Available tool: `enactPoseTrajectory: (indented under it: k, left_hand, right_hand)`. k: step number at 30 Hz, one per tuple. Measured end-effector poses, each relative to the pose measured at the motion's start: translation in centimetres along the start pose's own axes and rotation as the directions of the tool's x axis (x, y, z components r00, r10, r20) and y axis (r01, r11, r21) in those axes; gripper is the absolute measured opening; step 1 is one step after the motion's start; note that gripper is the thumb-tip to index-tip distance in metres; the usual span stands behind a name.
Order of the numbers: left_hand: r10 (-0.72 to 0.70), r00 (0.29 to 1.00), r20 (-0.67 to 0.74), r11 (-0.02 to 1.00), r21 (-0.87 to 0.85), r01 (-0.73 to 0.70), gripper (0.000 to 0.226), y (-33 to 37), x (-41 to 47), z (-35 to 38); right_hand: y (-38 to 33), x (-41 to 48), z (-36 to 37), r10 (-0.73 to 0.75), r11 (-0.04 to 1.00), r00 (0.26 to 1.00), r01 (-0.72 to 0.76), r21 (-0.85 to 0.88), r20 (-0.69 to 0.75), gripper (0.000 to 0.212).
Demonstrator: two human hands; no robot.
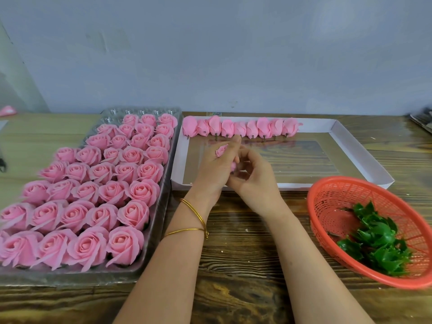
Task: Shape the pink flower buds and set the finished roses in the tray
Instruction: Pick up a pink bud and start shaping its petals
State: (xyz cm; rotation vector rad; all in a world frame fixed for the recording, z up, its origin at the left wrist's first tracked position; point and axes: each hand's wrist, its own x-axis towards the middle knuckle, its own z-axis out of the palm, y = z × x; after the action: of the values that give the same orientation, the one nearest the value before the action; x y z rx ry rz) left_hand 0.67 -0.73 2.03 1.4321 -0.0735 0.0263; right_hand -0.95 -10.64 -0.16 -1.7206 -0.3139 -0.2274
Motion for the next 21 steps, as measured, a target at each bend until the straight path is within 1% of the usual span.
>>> enactPoseTrajectory:
  k: [2, 4, 5, 8, 10, 13, 16, 21]
  left_hand:
    - [0.000, 1.000, 0.001, 1.000, -0.011, 0.000, 0.049, 0.0, 0.0, 0.1]
    - [0.030, 0.999, 0.014, 0.999, -0.011, -0.030, 0.049, -0.1, -0.1, 0.0]
    - [0.052, 0.998, 0.026, 0.999, -0.005, -0.052, 0.046, -0.1, 0.0, -0.1]
    - [0.084, 0.995, 0.052, 0.996, -0.007, -0.084, 0.019, -0.2, 0.0, -0.4]
    - [0.095, 0.993, 0.063, 0.995, -0.018, -0.094, 0.012, -0.3, 0.1, -0.5]
    - [0.137, 0.988, 0.067, 0.991, -0.009, -0.136, 0.016, -0.4, 0.2, -0.5]
    - [0.152, 0.987, 0.056, 0.988, 0.017, -0.153, 0.012, -0.5, 0.2, -0.6]
    - [0.134, 0.990, 0.045, 0.990, 0.044, -0.136, 0.013, -0.4, 0.0, -0.4]
  right_hand:
    - [0.1, 0.0, 0.0, -0.002, 1.000, 1.000, 0.002, 0.000, -0.012, 0.034]
    - [0.1, 0.1, 0.0, -0.017, 1.000, 1.000, 0.017, -0.011, -0.004, 0.028]
    - [0.0, 0.0, 0.0, -0.023, 1.000, 1.000, 0.023, -0.019, -0.003, 0.029]
    - [-0.2, -0.1, 0.0, -0.026, 0.999, 1.000, 0.026, -0.025, 0.003, 0.039]
    - [-0.3, -0.1, -0.1, -0.027, 1.000, 0.999, 0.027, -0.008, 0.025, 0.042]
    - [-0.6, -0.2, -0.2, -0.009, 0.999, 0.998, 0.007, 0.031, 0.061, 0.044]
    - [-0.8, -0.2, -0.1, 0.012, 1.000, 0.997, -0.014, 0.028, 0.078, 0.041]
    - [-1.0, 0.0, -0.1, 0.051, 0.999, 0.998, -0.050, -0.013, 0.038, 0.037]
